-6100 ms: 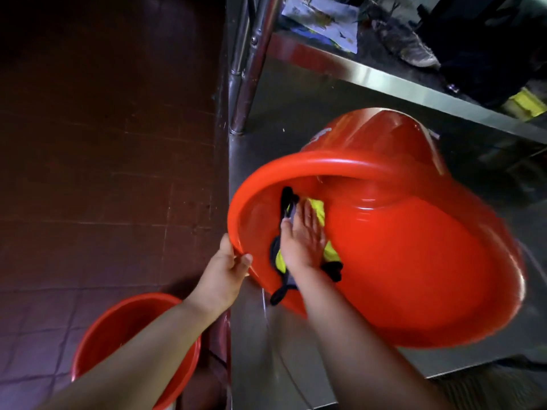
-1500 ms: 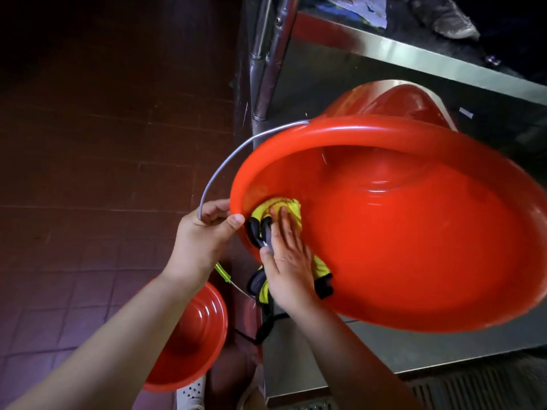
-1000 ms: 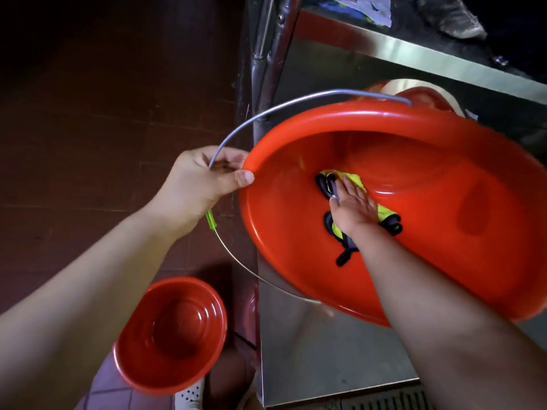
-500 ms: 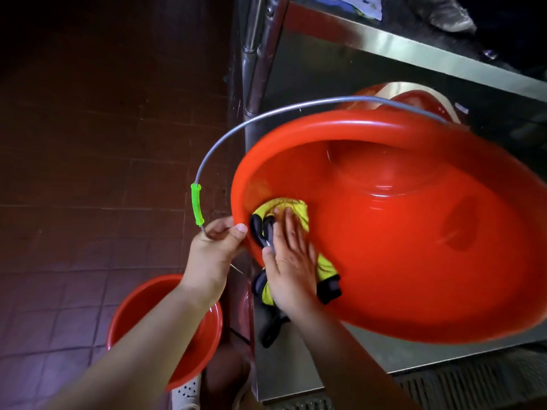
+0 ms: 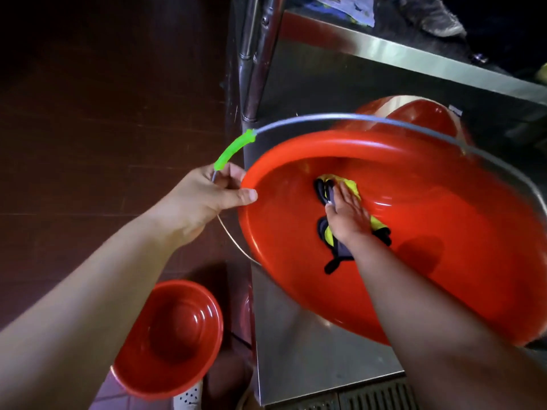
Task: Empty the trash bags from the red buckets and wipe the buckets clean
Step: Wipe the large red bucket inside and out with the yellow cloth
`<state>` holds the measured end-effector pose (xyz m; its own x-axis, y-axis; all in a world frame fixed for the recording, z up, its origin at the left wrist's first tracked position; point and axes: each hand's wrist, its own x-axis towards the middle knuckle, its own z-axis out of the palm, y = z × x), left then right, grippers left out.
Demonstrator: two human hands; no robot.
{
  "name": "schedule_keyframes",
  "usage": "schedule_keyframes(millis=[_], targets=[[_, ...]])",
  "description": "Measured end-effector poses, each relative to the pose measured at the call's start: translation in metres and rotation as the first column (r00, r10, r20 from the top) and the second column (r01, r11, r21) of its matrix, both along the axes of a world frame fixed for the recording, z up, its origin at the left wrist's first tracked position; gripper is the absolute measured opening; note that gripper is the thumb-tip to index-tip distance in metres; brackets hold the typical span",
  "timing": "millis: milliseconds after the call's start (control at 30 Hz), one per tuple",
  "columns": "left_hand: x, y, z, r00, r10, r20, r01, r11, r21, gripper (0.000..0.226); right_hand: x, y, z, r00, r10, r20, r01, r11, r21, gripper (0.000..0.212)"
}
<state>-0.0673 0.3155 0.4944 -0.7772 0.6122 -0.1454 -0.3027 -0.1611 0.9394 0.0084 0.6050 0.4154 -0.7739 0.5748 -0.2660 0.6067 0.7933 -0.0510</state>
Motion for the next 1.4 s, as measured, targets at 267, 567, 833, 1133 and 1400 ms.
schedule_keyframes(millis=[267, 567, 833, 1133, 1400], targets=[[0.072, 0.023, -0.048, 0.940, 0.211, 0.270, -0.185, 0.975, -0.120, 0.036, -0.003, -0.020, 0.003, 0.998, -0.063, -0.017, 0.062, 0.997, -0.039, 0.055], [0.084, 0.028, -0.067, 0.980, 0.180, -0.081, -0.195, 0.943, -0.269, 0.033, 0.092, -0.144, -0.004, 0.929, 0.202, -0.309, -0.253, 0.958, -0.137, 0.061], [0.061, 0.030, -0.045, 0.949, 0.126, -0.288, -0.210, 0.936, -0.283, 0.024, 0.044, -0.056, -0.001, 0.975, 0.038, -0.220, -0.062, 0.993, -0.105, 0.054], [0.055, 0.037, -0.040, 0.982, 0.153, -0.108, -0.173, 0.963, -0.206, 0.044, 0.014, 0.002, -0.002, 0.998, 0.029, -0.064, -0.031, 0.999, -0.024, 0.055], [0.089, 0.037, -0.073, 1.000, -0.013, 0.028, 0.022, 0.942, -0.335, 0.029, 0.021, -0.030, 0.003, 0.989, -0.053, -0.140, 0.043, 0.996, -0.077, 0.057]])
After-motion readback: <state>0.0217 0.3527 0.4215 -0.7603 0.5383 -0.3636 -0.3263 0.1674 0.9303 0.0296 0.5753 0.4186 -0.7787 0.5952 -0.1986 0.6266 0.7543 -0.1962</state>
